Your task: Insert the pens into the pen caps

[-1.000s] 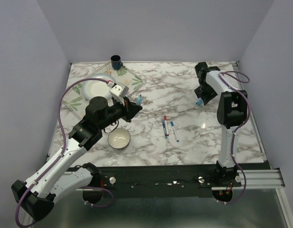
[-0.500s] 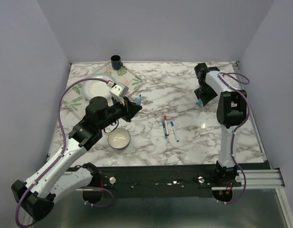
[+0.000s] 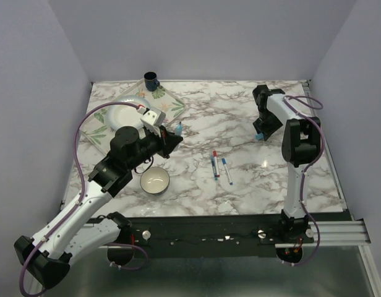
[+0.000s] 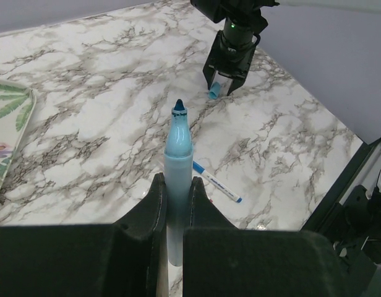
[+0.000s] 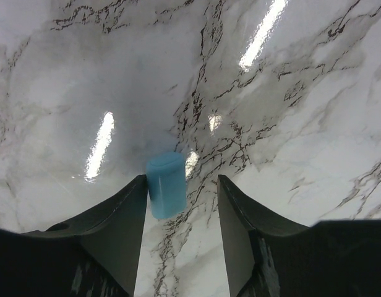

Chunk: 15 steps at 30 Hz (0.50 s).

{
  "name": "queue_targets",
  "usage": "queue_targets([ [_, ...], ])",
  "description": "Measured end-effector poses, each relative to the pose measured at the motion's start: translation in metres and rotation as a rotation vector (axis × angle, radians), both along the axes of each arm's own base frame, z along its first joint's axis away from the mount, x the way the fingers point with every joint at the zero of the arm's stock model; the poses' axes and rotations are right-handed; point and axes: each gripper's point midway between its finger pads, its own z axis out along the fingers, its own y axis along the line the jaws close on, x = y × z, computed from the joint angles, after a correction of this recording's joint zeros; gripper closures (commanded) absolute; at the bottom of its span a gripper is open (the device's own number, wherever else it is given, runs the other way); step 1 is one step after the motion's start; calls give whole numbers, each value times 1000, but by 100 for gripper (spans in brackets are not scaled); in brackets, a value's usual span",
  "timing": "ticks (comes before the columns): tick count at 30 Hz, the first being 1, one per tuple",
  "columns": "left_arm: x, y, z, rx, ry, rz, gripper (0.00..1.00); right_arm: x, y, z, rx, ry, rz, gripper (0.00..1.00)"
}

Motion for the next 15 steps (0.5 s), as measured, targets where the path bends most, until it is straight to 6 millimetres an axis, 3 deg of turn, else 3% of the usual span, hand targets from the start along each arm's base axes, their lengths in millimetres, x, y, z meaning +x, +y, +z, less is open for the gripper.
queue_targets([
  [9,1,2,0,2,-5,9,100,-22,-4,-7,-8,55,51,56],
  [12,0,2,1,0,-8,10,100,-27,-4,-6,-7,53,68,73],
  [13,0,2,1,0,-8,10,100,-27,-4,-6,-6,52,69,89],
  [15,-1,3,3,-3,-13,11,100,-28,-4,-7,-6,50,81,97],
])
